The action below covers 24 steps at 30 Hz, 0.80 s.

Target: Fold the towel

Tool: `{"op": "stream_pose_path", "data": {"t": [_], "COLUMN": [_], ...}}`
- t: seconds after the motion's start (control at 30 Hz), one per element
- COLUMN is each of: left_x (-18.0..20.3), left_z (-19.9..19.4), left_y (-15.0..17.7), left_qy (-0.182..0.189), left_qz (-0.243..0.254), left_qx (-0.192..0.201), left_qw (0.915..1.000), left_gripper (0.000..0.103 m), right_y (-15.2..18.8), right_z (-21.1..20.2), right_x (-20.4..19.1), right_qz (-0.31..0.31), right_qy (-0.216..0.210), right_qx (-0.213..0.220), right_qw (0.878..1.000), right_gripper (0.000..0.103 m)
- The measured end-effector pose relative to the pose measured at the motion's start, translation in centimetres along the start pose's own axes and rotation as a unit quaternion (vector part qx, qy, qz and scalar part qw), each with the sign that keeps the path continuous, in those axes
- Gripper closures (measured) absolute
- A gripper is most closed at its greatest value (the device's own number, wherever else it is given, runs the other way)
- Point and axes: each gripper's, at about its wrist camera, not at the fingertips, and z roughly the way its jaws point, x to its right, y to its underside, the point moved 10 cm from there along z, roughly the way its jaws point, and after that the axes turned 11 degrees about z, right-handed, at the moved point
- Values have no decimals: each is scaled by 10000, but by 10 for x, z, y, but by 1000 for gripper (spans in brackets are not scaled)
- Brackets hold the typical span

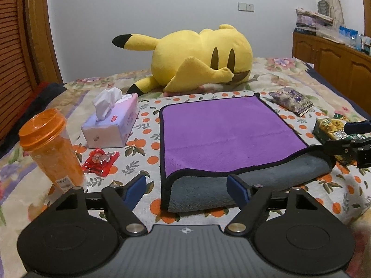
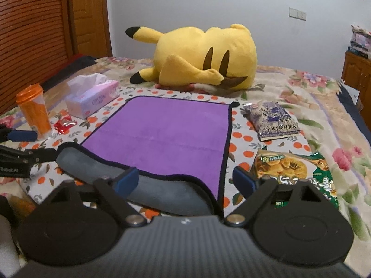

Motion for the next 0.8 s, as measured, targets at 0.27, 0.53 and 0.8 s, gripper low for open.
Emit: {"op": "stream_pose_path", "data": {"t": [0.27, 0.53, 0.8], "left_x": [-7, -12, -19], "left_z": [22, 35, 47], "left_y": [5, 4, 8], "left_qy": [84, 148, 220], "left_qz": [-29, -33, -106], "left_qx": [-206, -262, -384], "left_qw": [9997, 9995, 9990], "left_gripper": [33, 36, 45], "right_y": [5, 5, 12], "right_z": [17, 33, 44], "right_x": [8, 17, 21], "right_qz": [-4, 2, 95], "right_qy": [30, 70, -92], "right_qx": [-310, -475, -774], "right_qw": [9995, 9988, 9969], "right_gripper": [21, 22, 28]}}
